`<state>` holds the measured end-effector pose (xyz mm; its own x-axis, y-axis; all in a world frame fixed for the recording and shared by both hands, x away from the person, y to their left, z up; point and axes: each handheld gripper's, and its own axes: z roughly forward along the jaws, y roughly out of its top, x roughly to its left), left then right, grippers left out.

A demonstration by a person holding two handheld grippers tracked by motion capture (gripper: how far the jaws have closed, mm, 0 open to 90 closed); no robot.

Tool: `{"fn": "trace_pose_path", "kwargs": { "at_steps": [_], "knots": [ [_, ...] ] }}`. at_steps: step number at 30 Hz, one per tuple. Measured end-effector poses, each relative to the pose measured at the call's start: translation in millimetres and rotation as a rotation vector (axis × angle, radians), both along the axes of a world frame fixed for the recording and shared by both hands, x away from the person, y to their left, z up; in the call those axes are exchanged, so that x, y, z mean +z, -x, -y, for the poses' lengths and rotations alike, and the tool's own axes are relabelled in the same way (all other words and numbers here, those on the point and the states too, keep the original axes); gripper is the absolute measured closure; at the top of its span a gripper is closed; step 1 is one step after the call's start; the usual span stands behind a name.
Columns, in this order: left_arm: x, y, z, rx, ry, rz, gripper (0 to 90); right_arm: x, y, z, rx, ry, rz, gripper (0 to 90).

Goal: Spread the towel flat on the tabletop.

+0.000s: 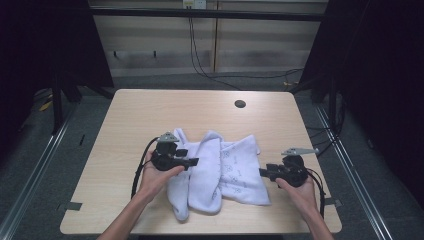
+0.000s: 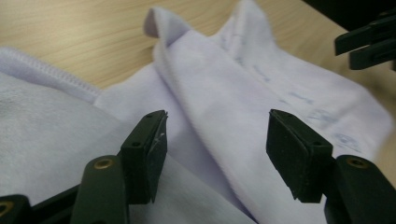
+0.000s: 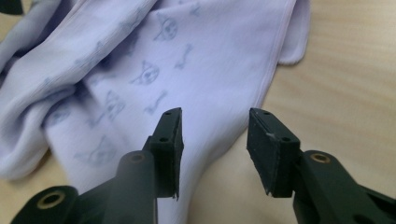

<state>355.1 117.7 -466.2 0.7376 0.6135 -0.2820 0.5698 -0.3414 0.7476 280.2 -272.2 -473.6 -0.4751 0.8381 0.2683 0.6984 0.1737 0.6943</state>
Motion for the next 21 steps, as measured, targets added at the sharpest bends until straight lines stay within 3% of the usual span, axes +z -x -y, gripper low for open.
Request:
{"fn": "trace_pose_path", "kwargs": {
  "at_steps": [1, 2, 3, 4, 6, 7, 8, 9, 11, 12, 13, 16, 18, 19, 21],
  "knots": [
    [0.0, 0.0, 0.0, 0.0, 0.0, 0.0, 37.3, 0.0, 0.0, 0.0, 0.0, 0.0, 0.0, 55.1],
    [-9.7, -6.9, 3.2, 0.024, -0.01, -0.038, 34.5, -3.2, -12.6, -2.1, -0.005, 0.025, 0.004, 53.4],
    [-9.7, -6.9, 3.2, 0.024, -0.01, -0.038, 35.2, -3.2, -12.6, -2.1, -0.005, 0.025, 0.004, 53.4],
    [-12.9, -6.5, 6.1, 0.03, -0.059, -0.013, 35.2, -4.7, -16.9, -2.6, -0.003, 0.026, 0.007, 53.4],
    [-18.0, -7.7, 10.5, 0.018, -0.046, -0.034, 36.9, -11.3, -33.5, -5.3, -0.012, 0.036, 0.005, 52.2],
    [-20.3, -6.8, 14.6, -0.012, -0.055, -0.023, 42.8, -13.0, -36.6, -6.2, -0.016, 0.035, 0.003, 52.2],
    [-20.3, -6.8, 14.6, -0.012, -0.055, -0.023, 53.1, -13.0, -36.6, -6.2, -0.016, 0.035, 0.003, 52.2],
    [-22.9, -3.9, 19.8, -0.052, -0.087, -0.011, 61.4, -16.9, -43.7, -10.0, -0.023, 0.033, -0.004, 52.2],
    [-23.8, -2.5, 21.4, -0.082, -0.071, -0.017, 83.2, -18.1, -45.3, -11.7, -0.019, 0.035, -0.002, 52.2],
    [-22.3, 0.7, 22.6, -0.103, -0.078, -0.008, 88.1, -20.5, -47.8, -18.4, -0.017, 0.073, -0.01, 52.0],
    [-22.3, 0.7, 22.6, -0.103, -0.078, -0.008, 88.3, -20.5, -47.8, -18.4, -0.017, 0.073, -0.01, 52.0],
    [-14.1, 1.0, 13.6, -0.094, -0.006, -0.012, 88.5, -25.4, -49.7, -24.2, -0.012, 0.122, -0.004, 52.4],
    [0.1, -0.3, 0.7, -0.082, 0.073, 0.003, 88.6, -25.5, -47.6, -29.4, 0.003, 0.16, 0.018, 59.6],
    [0.1, -0.3, 0.7, -0.082, 0.073, 0.003, 88.5, -25.5, -47.6, -29.4, 0.003, 0.16, 0.018, 59.6],
    [13.2, -1.5, -9.8, -0.066, 0.121, 0.023, 88.6, -25.4, -43.9, -35.1, 0.023, 0.2, 0.039, 72.5]
  ]
}}
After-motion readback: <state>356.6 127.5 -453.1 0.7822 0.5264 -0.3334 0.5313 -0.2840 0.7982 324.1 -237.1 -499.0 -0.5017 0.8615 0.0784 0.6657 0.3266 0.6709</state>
